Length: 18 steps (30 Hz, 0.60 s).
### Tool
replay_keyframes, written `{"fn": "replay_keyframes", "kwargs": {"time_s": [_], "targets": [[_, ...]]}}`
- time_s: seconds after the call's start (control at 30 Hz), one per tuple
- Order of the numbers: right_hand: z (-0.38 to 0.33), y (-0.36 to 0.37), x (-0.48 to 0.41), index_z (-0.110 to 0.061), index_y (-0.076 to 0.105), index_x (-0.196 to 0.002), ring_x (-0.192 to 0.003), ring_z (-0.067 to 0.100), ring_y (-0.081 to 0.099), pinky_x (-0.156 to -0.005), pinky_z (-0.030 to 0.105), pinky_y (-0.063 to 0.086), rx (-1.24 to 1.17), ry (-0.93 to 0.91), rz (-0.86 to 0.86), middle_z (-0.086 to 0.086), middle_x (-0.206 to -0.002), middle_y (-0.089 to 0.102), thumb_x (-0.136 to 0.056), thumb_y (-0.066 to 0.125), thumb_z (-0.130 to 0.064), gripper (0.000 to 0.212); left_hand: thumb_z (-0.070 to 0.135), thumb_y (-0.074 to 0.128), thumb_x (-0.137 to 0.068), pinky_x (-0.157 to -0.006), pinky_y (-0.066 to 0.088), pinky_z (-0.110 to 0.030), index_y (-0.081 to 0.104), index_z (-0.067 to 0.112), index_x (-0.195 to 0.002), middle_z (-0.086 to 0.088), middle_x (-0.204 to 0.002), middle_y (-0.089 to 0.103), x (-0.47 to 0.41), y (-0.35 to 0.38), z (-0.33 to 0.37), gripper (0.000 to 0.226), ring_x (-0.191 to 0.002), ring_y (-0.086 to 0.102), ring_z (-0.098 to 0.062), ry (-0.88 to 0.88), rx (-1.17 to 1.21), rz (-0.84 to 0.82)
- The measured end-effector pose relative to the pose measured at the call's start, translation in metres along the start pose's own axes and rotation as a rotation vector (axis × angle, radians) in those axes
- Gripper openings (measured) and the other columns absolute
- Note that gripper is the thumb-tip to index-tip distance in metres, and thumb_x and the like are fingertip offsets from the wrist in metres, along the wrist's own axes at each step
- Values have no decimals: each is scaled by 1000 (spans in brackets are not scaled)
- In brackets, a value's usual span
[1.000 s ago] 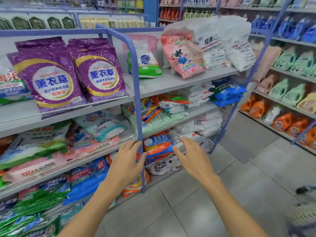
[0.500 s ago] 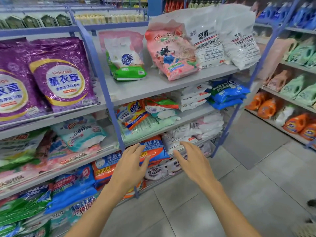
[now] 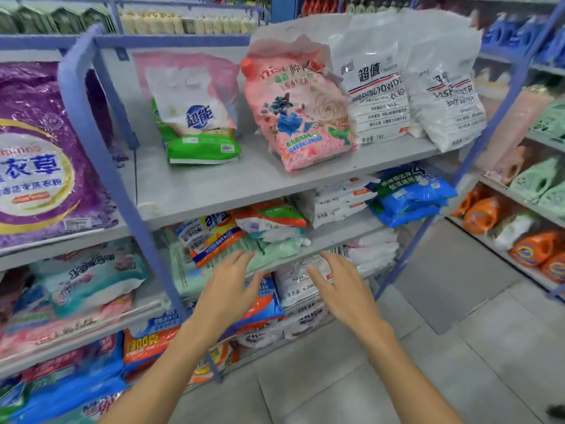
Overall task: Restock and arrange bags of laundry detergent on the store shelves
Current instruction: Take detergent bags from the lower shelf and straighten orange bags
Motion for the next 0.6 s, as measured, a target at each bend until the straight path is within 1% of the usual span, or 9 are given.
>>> {"fn": "replay_keyframes", "kwargs": {"time_s": [0.13, 0.27, 0.43, 0.53, 0.6], "targets": [[8, -5, -33, -28, 39, -152, -144, 15, 36, -112, 36, 35, -12, -31, -10, -4, -157, 42, -103, 41, -57, 57, 48, 45, -103, -123, 27, -39, 41, 19, -154, -2, -160, 39, -23, 5, 7, 58, -150, 30, -18, -42, 16, 18], [15, -6, -76, -27, 38, -153, -143, 16, 39, -112, 36, 36, -1, -67, -68, -3, -157, 42, -103, 39, -59, 59, 44, 47, -104, -123, 22, -34, 41, 18, -154, -1, -160, 39, -47, 8, 7, 56, -150, 29, -17, -130, 14, 50], [26, -3, -121, -26, 39, -153, -141, 18, 41, -109, 34, 37, 18, -129, -184, 0, -154, 46, -104, 40, -57, 59, 45, 47, -104, -121, 30, -36, 42, 20, -153, 2, -158, 42, -60, 16, 3, 55, -146, 36, -19, -278, 24, 93], [35, 0, -143, -26, 37, -154, -142, 20, 41, -110, 38, 38, 13, -178, -248, 0, -156, 45, -103, 39, -59, 61, 47, 46, -103, -117, 36, -40, 44, 21, -152, 3, -156, 45, -62, 25, 4, 55, -143, 40, -18, -344, 34, 130], [37, 1, -156, -24, 38, -154, -141, 20, 43, -111, 39, 40, 18, -220, -273, 0, -157, 45, -103, 37, -61, 63, 49, 45, -102, -117, 37, -41, 46, 20, -150, 2, -155, 47, -63, 30, 6, 56, -143, 40, -18, -380, 31, 149]]}}
Point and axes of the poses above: each hand's wrist, its own x-axis away from the middle knuckle, its own y-axis out of the palm, z = x × y, the point moved 6 cm from there along -x, towards the middle knuckle
